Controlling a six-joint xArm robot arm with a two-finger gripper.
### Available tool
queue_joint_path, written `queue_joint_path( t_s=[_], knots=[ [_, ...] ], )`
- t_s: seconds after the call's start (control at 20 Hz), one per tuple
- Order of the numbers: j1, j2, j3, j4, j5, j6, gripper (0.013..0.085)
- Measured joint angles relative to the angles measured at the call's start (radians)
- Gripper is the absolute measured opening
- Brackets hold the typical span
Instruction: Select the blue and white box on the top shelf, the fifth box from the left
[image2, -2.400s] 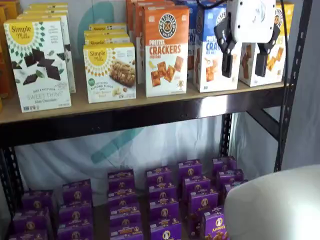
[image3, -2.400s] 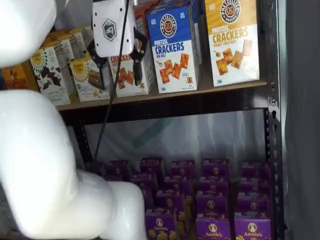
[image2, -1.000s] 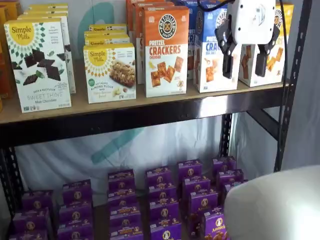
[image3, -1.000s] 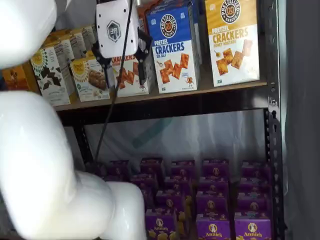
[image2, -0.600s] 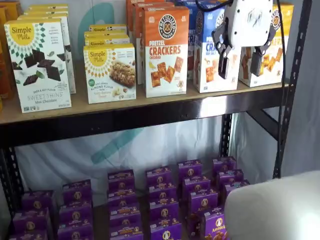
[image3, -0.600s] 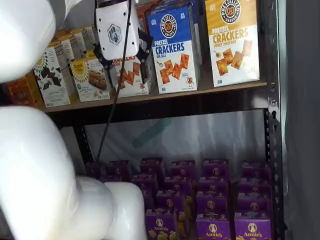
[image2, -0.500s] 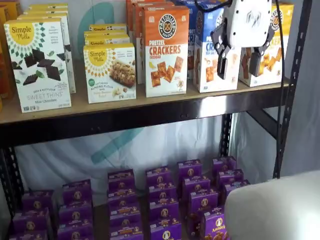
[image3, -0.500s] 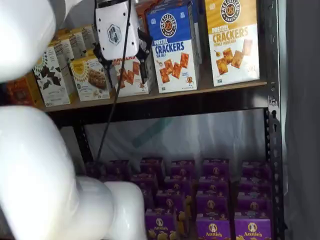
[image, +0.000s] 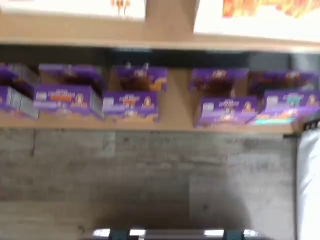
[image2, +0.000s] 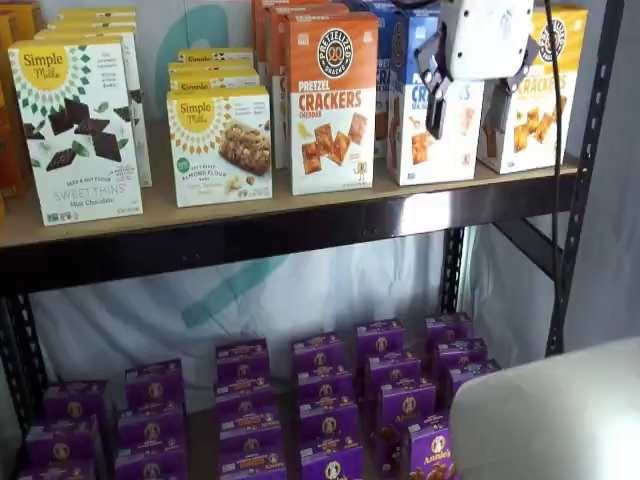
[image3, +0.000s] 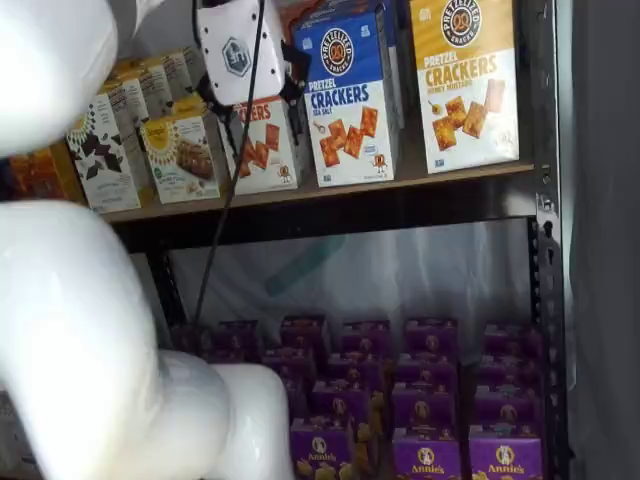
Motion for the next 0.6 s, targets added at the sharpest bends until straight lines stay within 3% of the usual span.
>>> queue_joint_path(
  t_s=[0.6],
  knots=[
    [-0.085,0.188,-0.187,-0.007,-0.116,-0.081,0.0850]
  ],
)
